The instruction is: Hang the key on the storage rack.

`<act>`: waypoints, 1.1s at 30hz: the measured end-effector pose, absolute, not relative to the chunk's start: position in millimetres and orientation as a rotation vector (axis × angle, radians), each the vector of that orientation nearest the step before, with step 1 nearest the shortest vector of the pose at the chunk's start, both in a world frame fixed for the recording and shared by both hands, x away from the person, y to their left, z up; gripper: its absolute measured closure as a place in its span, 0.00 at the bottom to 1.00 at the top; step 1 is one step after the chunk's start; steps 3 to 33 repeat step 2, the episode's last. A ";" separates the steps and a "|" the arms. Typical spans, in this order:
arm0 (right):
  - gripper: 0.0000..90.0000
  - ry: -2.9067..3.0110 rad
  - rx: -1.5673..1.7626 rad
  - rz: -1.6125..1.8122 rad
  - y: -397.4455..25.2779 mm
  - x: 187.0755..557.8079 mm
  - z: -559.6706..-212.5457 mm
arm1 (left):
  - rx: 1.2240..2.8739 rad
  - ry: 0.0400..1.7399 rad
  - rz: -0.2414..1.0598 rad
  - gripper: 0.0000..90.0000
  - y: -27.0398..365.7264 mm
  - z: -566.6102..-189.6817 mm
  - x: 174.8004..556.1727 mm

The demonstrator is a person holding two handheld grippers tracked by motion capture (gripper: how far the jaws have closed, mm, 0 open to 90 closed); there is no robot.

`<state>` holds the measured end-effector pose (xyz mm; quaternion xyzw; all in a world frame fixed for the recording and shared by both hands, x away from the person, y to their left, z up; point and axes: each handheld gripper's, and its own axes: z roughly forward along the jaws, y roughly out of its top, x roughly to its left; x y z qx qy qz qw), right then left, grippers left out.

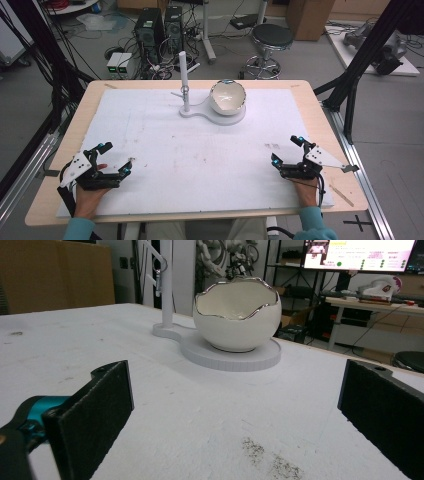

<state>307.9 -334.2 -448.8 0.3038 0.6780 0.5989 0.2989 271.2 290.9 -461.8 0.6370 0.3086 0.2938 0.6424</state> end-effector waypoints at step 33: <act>0.01 1.802 0.801 1.588 -334.2 308.0 -448.8 | 1.433 0.702 0.674 0.02 292.0 -462.4 270.2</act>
